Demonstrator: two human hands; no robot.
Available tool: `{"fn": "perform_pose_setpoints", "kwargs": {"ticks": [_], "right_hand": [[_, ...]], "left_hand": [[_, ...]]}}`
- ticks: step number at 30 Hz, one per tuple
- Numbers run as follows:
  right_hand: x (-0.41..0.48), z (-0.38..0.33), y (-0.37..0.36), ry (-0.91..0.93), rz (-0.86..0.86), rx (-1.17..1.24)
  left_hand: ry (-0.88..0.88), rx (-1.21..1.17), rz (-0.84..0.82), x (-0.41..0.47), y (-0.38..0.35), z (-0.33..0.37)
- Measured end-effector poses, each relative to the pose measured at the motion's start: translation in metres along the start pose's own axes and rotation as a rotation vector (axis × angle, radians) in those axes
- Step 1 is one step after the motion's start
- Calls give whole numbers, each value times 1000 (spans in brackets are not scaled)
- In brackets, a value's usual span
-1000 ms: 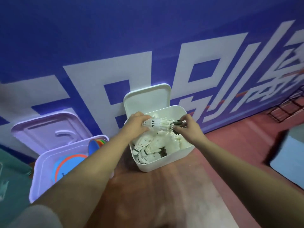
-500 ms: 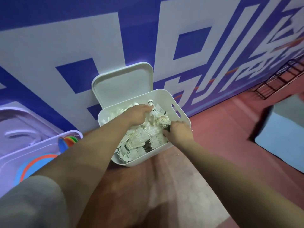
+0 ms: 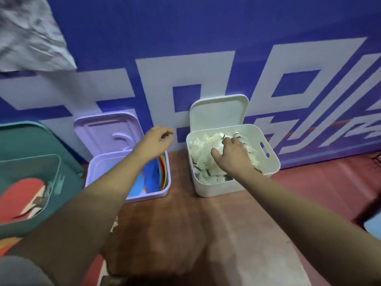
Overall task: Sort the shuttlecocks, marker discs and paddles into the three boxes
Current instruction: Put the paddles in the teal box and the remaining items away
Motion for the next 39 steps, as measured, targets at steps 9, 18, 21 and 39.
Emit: {"fn": "perform_pose_setpoints", "kwargs": {"ticks": [9, 18, 21, 39], "right_hand": [[-129, -154, -62, 297, -98, 66], [-277, -215, -177, 281, -337, 40], [-320, -230, -218, 244, -433, 29], [-364, -355, -361, -8, -817, 323]], "left_hand": [[366, -1, 202, -246, 113, -119], [598, -94, 130, -448, 113, -202], [613, -98, 104, -500, 114, -221], [1071, -38, 392, -555, 146, -320]]}}
Point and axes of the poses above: each hand's wrist, its own x-axis towards the middle knuckle, its own y-axis out of the back of the hand, z = x × y, the point moved 4 cm from there along x, towards the middle knuckle, and after that the axes turned 11 degrees about -y, right-handed, at the moved point
